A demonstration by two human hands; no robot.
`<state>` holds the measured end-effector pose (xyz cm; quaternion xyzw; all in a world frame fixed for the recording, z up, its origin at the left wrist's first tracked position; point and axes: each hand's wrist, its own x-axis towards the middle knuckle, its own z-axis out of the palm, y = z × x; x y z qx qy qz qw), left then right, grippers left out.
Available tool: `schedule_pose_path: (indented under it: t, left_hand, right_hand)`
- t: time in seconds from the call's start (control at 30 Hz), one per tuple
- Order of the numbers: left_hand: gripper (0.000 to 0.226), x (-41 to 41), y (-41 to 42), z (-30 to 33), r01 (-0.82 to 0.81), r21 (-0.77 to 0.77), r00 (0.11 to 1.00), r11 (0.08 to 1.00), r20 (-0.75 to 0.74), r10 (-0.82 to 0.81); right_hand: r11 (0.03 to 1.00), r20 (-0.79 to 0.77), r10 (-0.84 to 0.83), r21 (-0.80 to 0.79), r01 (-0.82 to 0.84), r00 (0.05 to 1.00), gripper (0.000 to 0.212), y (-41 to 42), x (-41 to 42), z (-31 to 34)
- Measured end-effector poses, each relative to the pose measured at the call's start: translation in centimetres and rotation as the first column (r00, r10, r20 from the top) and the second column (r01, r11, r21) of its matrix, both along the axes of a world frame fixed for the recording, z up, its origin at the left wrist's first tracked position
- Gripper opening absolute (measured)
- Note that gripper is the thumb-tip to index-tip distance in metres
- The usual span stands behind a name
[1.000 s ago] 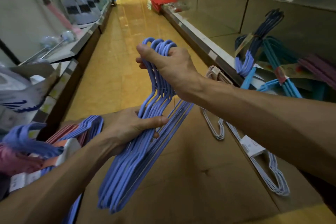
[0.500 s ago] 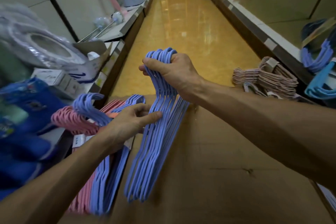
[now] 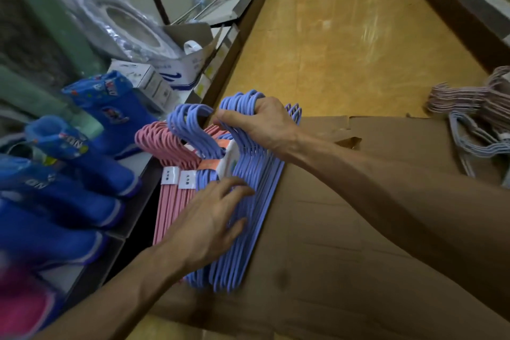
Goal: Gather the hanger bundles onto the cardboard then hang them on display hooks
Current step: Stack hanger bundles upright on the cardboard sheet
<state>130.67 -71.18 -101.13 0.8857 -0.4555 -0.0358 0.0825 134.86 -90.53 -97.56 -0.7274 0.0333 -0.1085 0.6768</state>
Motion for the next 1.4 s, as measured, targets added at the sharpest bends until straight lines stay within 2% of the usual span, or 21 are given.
schedule_pose_path:
  t: [0.13, 0.23, 0.43, 0.57, 0.77, 0.97, 1.03, 1.2, 1.3, 1.4]
  left_hand:
    - [0.060, -0.3, 1.4, -1.4, -0.010, 0.104, 0.999, 0.994, 0.049, 0.004]
    - [0.063, -0.5, 2.1, -2.0, -0.023, 0.122, 0.999, 0.992, 0.045, 0.017]
    - [0.063, -0.4, 1.8, -2.6, -0.054, 0.101, 0.999, 0.993, 0.008, 0.053]
    - [0.064, 0.0, 1.4, -2.5, -0.052, 0.125, 0.998, 0.991, 0.051, 0.046]
    - [0.055, 0.7, 1.5, -2.7, -0.036, 0.200, 0.993, 0.979, 0.116, 0.013]
    - [0.052, 0.6, 0.7, -2.2, -0.038, 0.238, 0.992, 0.970, 0.128, 0.007]
    - [0.049, 0.6, 0.0, -1.8, -0.030, 0.222, 0.990, 0.975, 0.138, -0.001]
    - [0.036, 0.4, -3.1, -0.8, 0.035, 0.111, 0.982, 0.993, 0.181, -0.055]
    - [0.037, 0.5, -5.9, 0.3, 0.064, -0.004, 0.989, 0.998, 0.132, -0.063]
    - [0.035, 0.6, -9.3, 1.9, 0.041, -0.172, 0.998, 0.984, 0.048, -0.034]
  right_hand:
    - [0.995, 0.005, 0.038, -0.094, -0.038, 0.999, 0.036, 1.6, 0.9, -1.2]
    - [0.991, 0.005, 0.043, -0.129, -0.042, 0.999, 0.032, 2.3, 1.5, -2.0]
    - [0.992, 0.018, 0.026, -0.123, -0.023, 1.000, 0.030, 2.4, 2.5, -2.6]
    - [0.986, 0.009, 0.011, -0.169, -0.009, 1.000, 0.035, 2.7, 3.3, -2.5]
    - [0.959, -0.070, 0.146, -0.237, -0.158, 0.987, 0.044, 2.9, 3.8, -2.4]
    - [0.929, -0.151, 0.151, -0.315, -0.193, 0.977, 0.052, 0.8, 2.4, -1.3]
    - [0.917, -0.160, 0.126, -0.358, -0.176, 0.979, 0.049, -0.5, 1.8, -0.7]
    - [0.915, -0.176, 0.010, -0.396, -0.080, 0.984, 0.065, -5.6, -0.5, 0.3]
    - [0.914, -0.163, -0.094, -0.406, 0.020, 0.982, 0.053, -9.6, -2.1, 1.2]
    - [0.940, -0.175, -0.184, -0.321, 0.120, 0.967, 0.037, -14.5, -4.7, 2.4]
